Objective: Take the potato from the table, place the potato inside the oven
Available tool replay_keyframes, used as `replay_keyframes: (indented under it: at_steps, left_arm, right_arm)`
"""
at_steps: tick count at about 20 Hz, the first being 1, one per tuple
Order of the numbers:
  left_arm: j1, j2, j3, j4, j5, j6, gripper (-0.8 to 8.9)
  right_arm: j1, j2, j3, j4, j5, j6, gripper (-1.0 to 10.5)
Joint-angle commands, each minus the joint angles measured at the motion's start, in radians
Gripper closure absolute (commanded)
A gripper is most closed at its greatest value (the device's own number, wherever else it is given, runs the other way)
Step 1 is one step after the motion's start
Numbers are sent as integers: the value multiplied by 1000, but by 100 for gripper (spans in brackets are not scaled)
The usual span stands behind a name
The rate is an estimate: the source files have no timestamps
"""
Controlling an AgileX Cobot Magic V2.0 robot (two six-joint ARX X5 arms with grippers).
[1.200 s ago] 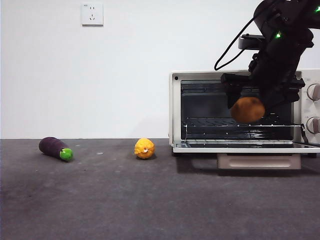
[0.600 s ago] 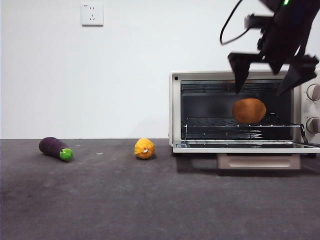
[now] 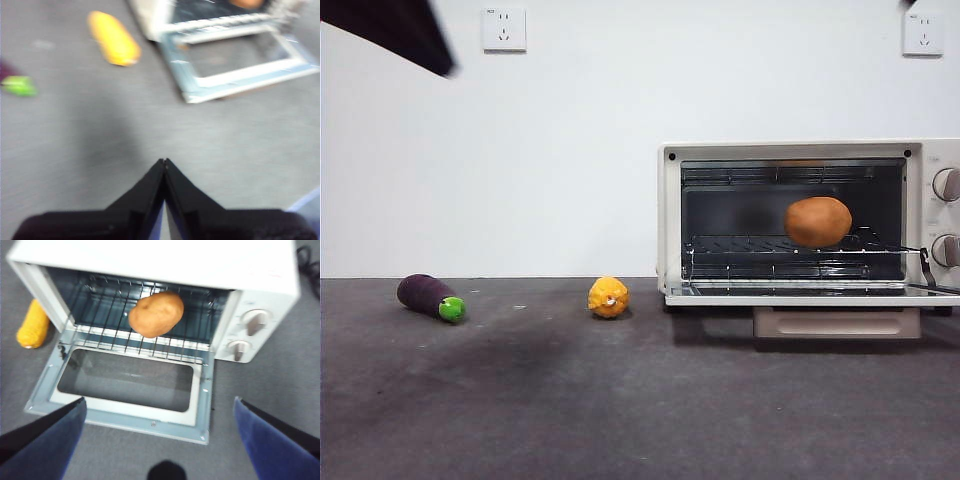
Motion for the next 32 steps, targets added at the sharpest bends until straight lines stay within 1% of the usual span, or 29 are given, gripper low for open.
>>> replay_keyframes:
  at_steps: [1, 2, 3, 4, 5, 8, 12, 13, 17, 20, 22, 24, 25, 26, 27, 30, 32]
  left_arm:
    - [45, 88, 3, 89, 134, 2, 820]
    - [72, 129, 3, 129, 208, -17, 820]
    - [106, 172, 3, 169, 291, -47, 820]
    - [133, 206, 3, 201, 359, -71, 820]
    - [162, 243, 3, 232, 431, -97, 820]
    - [249, 348, 3, 307, 595, -180, 820]
    - [335, 477, 3, 401, 753, -293, 819]
    - [347, 512, 3, 423, 770, -321, 819]
    - [352, 647, 4, 483, 777, -396, 819]
    - [348, 714, 4, 525, 787, -428, 819]
    - [349, 774, 4, 603, 831, -485, 819]
    - [349, 817, 13, 649, 832, -544, 819]
    - [348, 835, 25, 656, 832, -556, 819]
    - [346, 853, 42, 654, 831, -566, 819]
    - [343, 872, 61, 655, 828, -582, 819]
    - [336, 922, 133, 644, 827, -602, 818]
    - [331, 952, 175, 633, 816, -629, 818]
  right_arm:
    - [2, -132, 4, -53, 0, -19, 555]
    - [2, -188, 4, -79, 0, -19, 618]
    - [2, -241, 4, -97, 0, -19, 711]
    - [2, -282, 4, -113, 0, -19, 781]
    - [2, -322, 4, -123, 0, -19, 824]
    - [2, -418, 6, -155, 29, -19, 825]
    - [2, -450, 35, -232, 38, -19, 825]
    - [2, -450, 44, -249, 38, -19, 825]
    - [2, -450, 61, -245, 37, -21, 827]
    - [2, -450, 68, -244, 37, -31, 864]
    - [2, -450, 71, -245, 38, -55, 889]
    - [2, -450, 73, -244, 37, -63, 890]
    - [2, -450, 73, -243, 37, -67, 895]
    - [2, -450, 73, -243, 37, -73, 946]
    - [2, -450, 73, -240, 37, -79, 958]
    - [2, -450, 73, -219, 33, -81, 958]
    - [2, -450, 73, -219, 34, -81, 958]
